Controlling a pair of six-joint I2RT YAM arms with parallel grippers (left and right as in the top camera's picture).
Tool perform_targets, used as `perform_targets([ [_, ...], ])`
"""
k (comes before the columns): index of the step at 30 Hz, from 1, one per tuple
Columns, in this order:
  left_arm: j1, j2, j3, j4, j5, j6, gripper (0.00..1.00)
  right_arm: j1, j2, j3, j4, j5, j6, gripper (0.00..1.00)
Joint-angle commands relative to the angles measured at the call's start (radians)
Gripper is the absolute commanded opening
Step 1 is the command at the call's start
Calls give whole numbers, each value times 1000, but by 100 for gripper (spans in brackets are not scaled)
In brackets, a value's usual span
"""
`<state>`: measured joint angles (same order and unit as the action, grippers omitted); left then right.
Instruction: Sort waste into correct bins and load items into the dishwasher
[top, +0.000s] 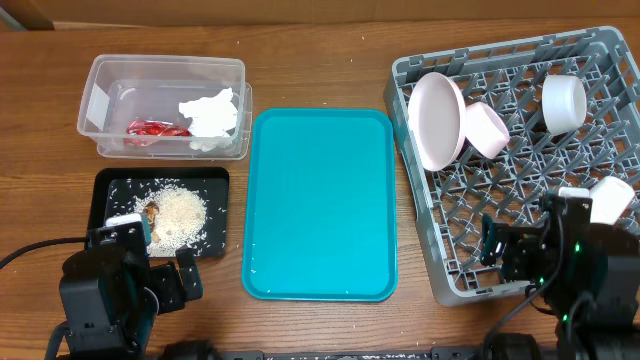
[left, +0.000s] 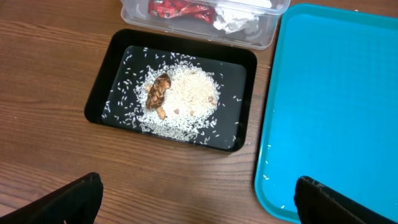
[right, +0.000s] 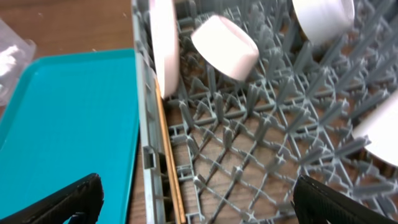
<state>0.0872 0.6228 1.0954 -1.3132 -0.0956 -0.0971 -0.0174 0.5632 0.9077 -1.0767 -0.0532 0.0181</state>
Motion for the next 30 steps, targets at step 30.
perform_targets([
  [30,4,0,5,2,-11,4,99,71,-561,-883,1168,26,-8,100],
])
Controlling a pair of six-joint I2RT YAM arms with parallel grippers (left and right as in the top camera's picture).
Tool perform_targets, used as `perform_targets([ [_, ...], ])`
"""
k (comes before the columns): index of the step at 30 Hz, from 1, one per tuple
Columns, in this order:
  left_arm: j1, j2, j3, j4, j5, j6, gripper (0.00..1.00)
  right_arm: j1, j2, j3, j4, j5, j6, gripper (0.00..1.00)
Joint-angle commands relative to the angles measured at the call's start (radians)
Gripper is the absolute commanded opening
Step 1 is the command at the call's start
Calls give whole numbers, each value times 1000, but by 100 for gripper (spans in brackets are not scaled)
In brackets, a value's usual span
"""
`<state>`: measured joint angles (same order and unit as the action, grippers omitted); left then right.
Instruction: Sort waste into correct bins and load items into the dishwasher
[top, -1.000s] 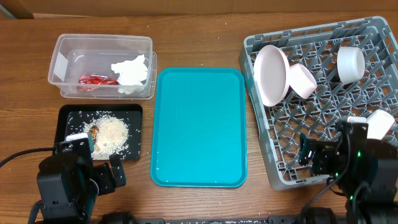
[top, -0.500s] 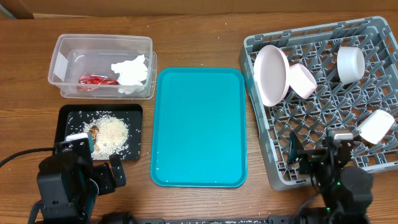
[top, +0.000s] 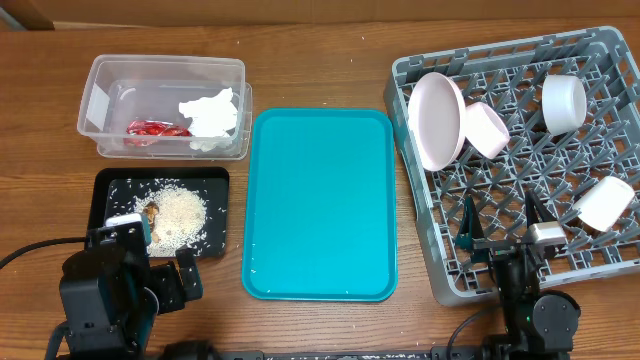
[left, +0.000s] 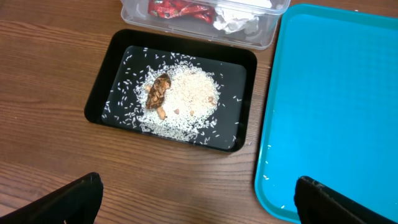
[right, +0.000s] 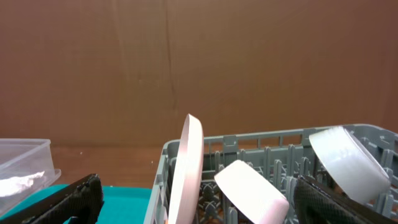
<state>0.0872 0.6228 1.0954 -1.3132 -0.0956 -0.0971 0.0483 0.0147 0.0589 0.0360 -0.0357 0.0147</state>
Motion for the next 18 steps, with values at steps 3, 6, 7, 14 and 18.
perform_targets([
  [3,4,0,5,1,-11,4,100,6,-13,-51,115,5,-3,100],
  [6,4,0,5,2,-11,4,100,3,-13,-51,97,29,-1,100],
  [7,4,0,5,2,-11,4,100,1,-13,-51,97,55,17,100],
  [14,4,0,5,2,-11,4,100,1,-13,-51,32,60,15,100],
  [18,4,0,5,2,-11,4,100,1,-13,-51,10,60,15,100],
])
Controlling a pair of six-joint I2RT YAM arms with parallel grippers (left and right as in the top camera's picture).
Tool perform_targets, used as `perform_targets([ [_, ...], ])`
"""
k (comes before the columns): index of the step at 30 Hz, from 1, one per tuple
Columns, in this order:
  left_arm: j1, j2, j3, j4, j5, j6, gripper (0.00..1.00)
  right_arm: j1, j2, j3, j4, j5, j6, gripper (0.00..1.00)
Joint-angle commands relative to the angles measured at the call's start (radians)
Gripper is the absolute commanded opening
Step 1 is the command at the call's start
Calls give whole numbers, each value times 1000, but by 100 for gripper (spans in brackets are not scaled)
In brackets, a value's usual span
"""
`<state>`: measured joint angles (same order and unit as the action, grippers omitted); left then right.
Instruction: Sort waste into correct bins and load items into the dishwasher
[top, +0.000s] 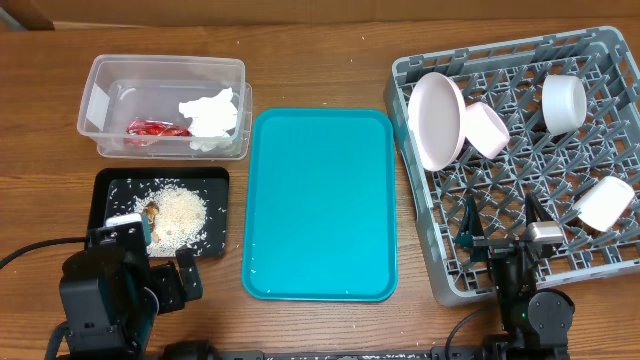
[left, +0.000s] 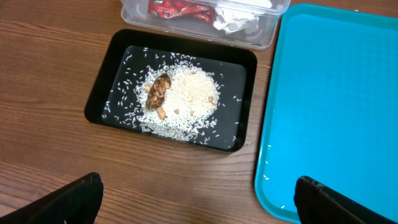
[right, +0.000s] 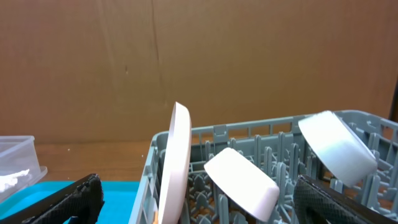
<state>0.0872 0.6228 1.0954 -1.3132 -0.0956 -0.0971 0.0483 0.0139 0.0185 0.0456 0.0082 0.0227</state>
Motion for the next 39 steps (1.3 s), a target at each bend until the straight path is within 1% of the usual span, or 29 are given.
perform_targets([
  [1,4,0,5,1,-11,4,100,1,-12,-11,1,16,7,100],
  [4,4,0,5,2,-11,4,100,1,-12,-11,-16,17,7,100],
  [8,4,0,5,2,-11,4,100,1,-12,-11,-136,14,7,100],
  [16,4,0,5,2,-11,4,100,1,-12,-11,-129,13,-57,100],
  [39,4,0,5,2,-11,4,100,1,-11,-11,-129,13,-57,100],
])
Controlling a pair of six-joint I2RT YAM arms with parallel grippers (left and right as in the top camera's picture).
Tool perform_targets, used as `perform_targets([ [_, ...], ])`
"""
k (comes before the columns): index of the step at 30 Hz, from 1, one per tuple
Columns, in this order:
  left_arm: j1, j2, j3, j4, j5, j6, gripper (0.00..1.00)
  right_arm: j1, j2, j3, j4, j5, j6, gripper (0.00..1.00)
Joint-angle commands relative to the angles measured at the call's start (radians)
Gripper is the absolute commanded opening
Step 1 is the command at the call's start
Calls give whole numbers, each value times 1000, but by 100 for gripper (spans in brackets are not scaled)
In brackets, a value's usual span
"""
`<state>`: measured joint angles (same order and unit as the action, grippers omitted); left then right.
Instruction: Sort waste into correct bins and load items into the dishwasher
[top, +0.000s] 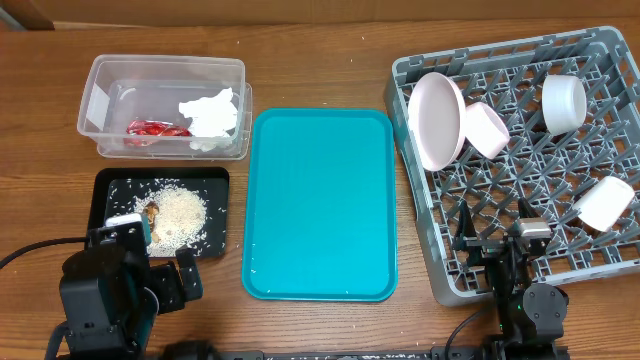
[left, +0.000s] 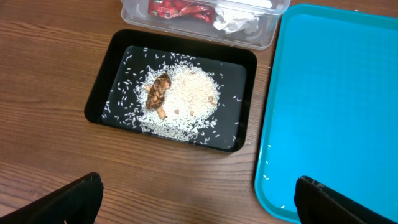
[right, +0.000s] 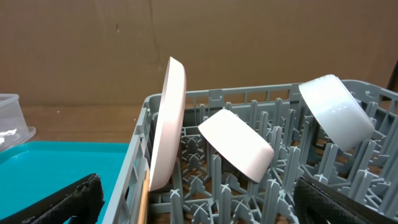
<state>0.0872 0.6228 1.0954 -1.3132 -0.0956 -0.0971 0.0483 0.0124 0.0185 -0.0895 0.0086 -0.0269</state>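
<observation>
The grey dish rack (top: 600, 45) at the right holds an upright pink plate (top: 437, 120), a pink bowl (top: 487, 130), a white cup (top: 563, 102) at the back and a second white cup (top: 603, 202) at its right side. My right gripper (right: 199, 202) stands open and empty at the rack's front edge, facing the pink plate (right: 166, 121) and pink bowl (right: 236, 144). The black tray (left: 245, 93) holds rice (left: 186, 93) and a brown scrap (left: 158, 90). My left gripper (left: 199, 205) is open over bare wood in front of it.
A clear bin (top: 165, 68) at the back left holds a red wrapper (top: 155, 128) and a white tissue (top: 210, 112). The teal tray (top: 320, 200) lies in the middle with only a few rice grains on it.
The right gripper has shifted a little to the left at the rack's front edge, and its view sits slightly lower on the dishes. The left arm and all objects are unchanged.
At first the right gripper was open low over the rack's front right, with the second white cup beside it. Then it was back at the rack's front edge, looking level across the dishes, cup left in the rack. It has since shifted slightly. The left arm stayed still.
</observation>
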Motion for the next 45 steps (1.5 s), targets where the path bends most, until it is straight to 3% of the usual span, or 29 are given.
perform_targets([
  [1,4,0,5,1,-11,4,100,1,-10,-11,6,13,-7,100],
  [26,-4,-40,-11,6,18,4,100,1,-10,-11,6,13,-7,100],
  [35,-73,-214,-268,280,19,6,100,1,-10,-11,6,13,-7,100],
  [45,-107,-484,-715,653,194,4,100,1,-10,-11,6,13,-7,100],
])
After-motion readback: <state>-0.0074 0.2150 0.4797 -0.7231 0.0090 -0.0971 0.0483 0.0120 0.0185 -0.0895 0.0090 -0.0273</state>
